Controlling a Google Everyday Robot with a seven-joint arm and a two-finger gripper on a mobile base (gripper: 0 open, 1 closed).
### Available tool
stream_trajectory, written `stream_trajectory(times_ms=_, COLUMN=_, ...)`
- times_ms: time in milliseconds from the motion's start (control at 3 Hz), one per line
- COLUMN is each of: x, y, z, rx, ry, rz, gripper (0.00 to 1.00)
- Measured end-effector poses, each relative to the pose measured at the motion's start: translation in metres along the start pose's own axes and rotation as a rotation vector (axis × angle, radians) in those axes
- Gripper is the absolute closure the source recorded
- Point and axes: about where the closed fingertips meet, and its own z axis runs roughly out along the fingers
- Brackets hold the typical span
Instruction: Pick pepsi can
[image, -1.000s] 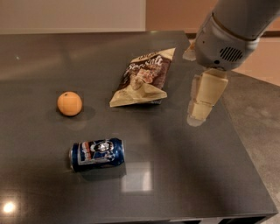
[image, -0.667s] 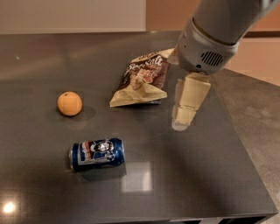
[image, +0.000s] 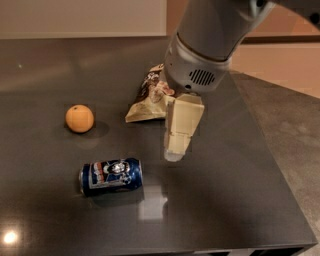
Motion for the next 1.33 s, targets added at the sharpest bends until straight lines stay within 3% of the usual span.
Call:
stream_trajectory(times_ms=667, x=-0.03, y=0.011, z=0.019, rx=-0.023, ry=0.002, rz=-0.041, gripper=0.0)
stream_trajectory(times_ms=1333, x=-0.047, y=0.026, z=0.049, rx=-0.037, ry=0.059, rz=-0.084, gripper=0.0)
